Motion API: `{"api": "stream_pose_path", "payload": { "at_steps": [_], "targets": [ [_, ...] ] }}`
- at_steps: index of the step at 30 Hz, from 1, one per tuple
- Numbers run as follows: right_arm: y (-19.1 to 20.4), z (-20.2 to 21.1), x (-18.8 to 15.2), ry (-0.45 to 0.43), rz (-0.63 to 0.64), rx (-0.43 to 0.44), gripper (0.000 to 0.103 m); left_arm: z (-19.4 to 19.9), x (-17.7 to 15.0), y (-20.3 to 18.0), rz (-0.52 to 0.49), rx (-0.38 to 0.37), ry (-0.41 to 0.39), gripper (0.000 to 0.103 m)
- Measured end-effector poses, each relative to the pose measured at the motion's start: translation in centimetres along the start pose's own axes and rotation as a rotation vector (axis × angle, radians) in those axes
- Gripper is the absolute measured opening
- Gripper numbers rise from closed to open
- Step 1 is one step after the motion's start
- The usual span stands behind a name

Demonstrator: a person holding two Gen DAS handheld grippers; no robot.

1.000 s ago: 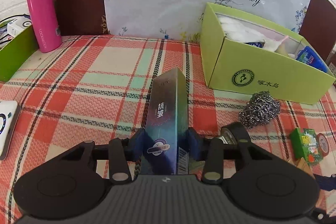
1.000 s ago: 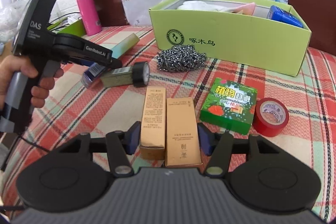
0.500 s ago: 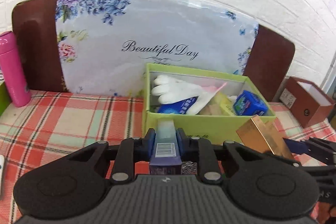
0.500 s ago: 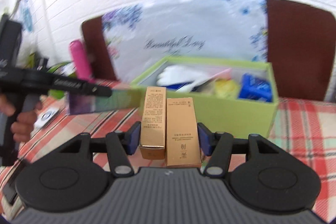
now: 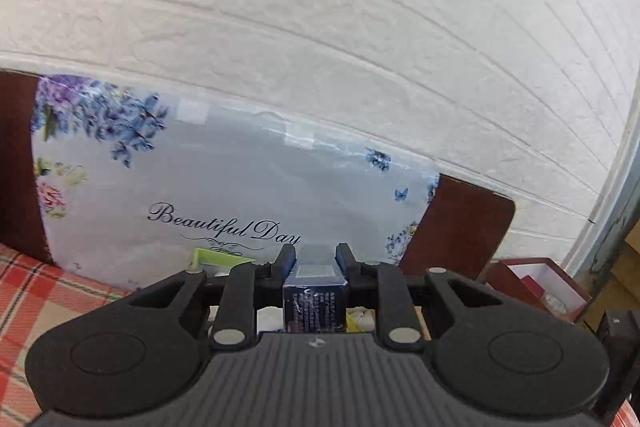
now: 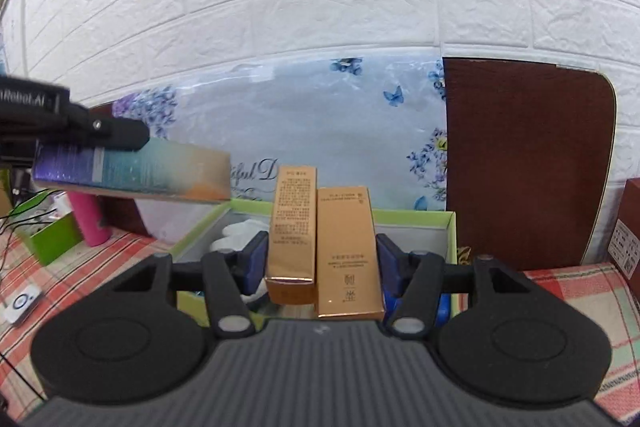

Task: Organize objects
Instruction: 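Carry gold boxes and purple box into the lime-green box, open both tools, then grasp the green box with right tool while left tool grasps olive tube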

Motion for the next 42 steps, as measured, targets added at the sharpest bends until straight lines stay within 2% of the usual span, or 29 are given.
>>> {"api": "stream_pose_path", "payload": {
  "at_steps": [3,5,6,7,10,12,16,20,24,26,29,32,35,38,40,42],
  "targets": [
    [-0.4,-2.4,-0.2,-0.020,0.007,-0.014,0.056,-3.8,-1.7,0.4,-0.018,0.010,0.015,0.023],
    [-0.4,-4.3,-1.0,-0.007,0.044,-0.019,0.066,-6.1,-3.7,1.5,-0.021,0.062,0.061,0.048],
    [-0.2,-5.0,-1.6,0.019,0.070,-0.014,0.086,-6.6,-4.6,2.1,-0.019,0.103,0.092,0.070],
    [-0.1,-5.4,-2.2,0.040,0.092,-0.022,0.094,-6.8,-5.4,2.7,-0.018,0.130,0.107,0.072],
    [0.3,-4.3,-3.5,0.003,0.151,0.003,0.101,-6.0,-6.8,3.8,-0.012,0.111,0.112,0.072],
    [0.2,-3.4,-3.9,-0.018,0.135,0.003,0.103,-5.0,-6.9,4.1,-0.010,0.106,0.103,0.073],
    [0.0,-2.0,-3.6,-0.015,0.079,0.006,0.103,-2.6,-6.1,4.1,-0.013,0.105,0.088,0.074],
    [0.9,1.5,-2.5,-0.054,0.102,0.025,0.103,0.6,-5.6,4.3,0.013,0.104,0.085,0.075],
    [2.1,5.6,-2.3,-0.068,0.114,0.074,0.103,4.0,-7.0,5.5,0.033,0.131,0.107,0.079],
    [2.5,7.5,-2.9,-0.042,0.113,0.108,0.103,5.2,-8.4,6.1,0.015,0.172,0.138,0.079],
    [3.1,9.5,-4.9,0.051,0.121,0.173,0.103,6.5,-11.0,7.3,-0.022,0.213,0.178,0.079],
    [3.6,11.3,-7.8,0.119,0.175,0.188,0.103,6.6,-14.4,9.3,-0.068,0.254,0.255,0.079],
    [3.6,11.8,-10.5,0.174,0.199,0.167,0.103,5.8,-16.7,11.0,-0.138,0.250,0.307,0.079],
    [4.2,10.8,-11.9,0.227,0.167,0.218,0.103,5.0,-17.9,11.7,-0.175,0.192,0.357,0.079],
    [4.9,9.8,-12.2,0.233,0.202,0.233,0.103,4.8,-18.1,11.4,-0.209,0.157,0.359,0.079],
    [5.8,8.2,-12.4,0.245,0.266,0.249,0.103,4.4,-18.3,10.6,-0.276,0.153,0.346,0.079]
  ]
}}
Point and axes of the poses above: each gripper's, at about its wrist camera, not at the fingertips, and z roughly against the way its jaws point, y to its left, x to its top, the point moved 6 cm from there along -z, roughly the way its jaws point, and after that the axes turned 2 degrees about -y, right-handed, at the moved point
